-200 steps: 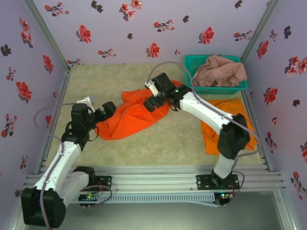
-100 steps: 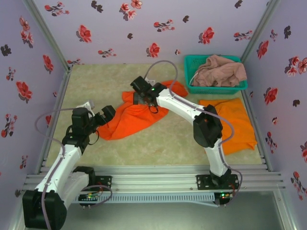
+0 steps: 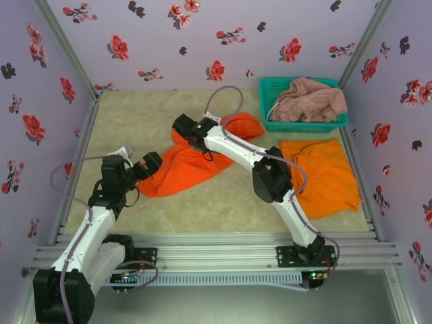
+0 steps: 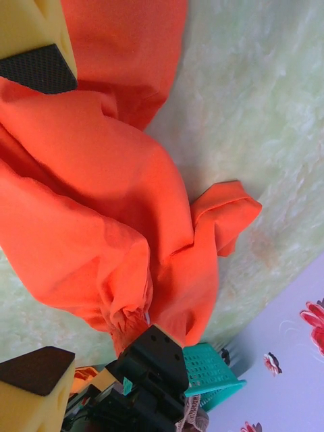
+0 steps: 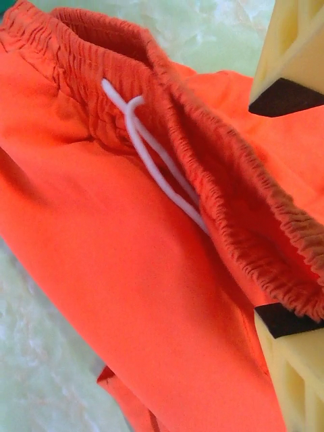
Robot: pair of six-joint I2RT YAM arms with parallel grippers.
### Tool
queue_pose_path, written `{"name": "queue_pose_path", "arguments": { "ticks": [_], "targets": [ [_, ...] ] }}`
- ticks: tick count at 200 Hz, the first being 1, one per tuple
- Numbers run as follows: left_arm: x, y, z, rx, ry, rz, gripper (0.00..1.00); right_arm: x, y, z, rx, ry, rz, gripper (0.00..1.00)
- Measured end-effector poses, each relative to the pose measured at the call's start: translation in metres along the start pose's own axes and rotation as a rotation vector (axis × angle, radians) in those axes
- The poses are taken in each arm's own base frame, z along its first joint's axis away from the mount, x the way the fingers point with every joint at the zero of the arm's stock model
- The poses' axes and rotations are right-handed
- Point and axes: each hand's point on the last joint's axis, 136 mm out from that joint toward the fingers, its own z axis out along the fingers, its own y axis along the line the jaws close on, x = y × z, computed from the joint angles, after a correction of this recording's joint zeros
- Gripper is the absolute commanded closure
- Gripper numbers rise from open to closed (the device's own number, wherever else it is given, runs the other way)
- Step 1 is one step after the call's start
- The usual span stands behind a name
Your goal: Fold and stack the shorts
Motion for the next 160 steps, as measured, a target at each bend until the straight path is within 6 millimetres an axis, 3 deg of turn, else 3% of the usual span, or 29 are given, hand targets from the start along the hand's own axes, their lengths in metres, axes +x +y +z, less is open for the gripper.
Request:
{"name": "queue_pose_path", "arguments": {
  "ticks": [57,112,123,143,160],
  "targets": [
    [-0.001,0.001,0.001,0.007,-0.011,-0.014,0.01,0.012,0.002,0.015,0.013,0.034,0.021,0.48],
    [0.000,0.000,-0.003,0.013,-0.020,-0.035,0.00,0.005,0.002,0.015,0.001,0.048,0.059,0.88],
    [-0.001,0.001,-0.004,0.011,-0.025,-0.039,0.01,0.002,0.000,0.014,0.002,0.047,0.054,0.90],
    [-0.002,0.006,-0.007,-0.019,-0.038,-0.060,0.01,-0.005,-0.015,0.004,-0.013,0.036,0.044,0.95],
    [-0.001,0.016,-0.009,-0.067,-0.045,-0.088,0.01,-0.011,-0.038,-0.017,-0.042,0.025,0.033,0.98]
  ]
}}
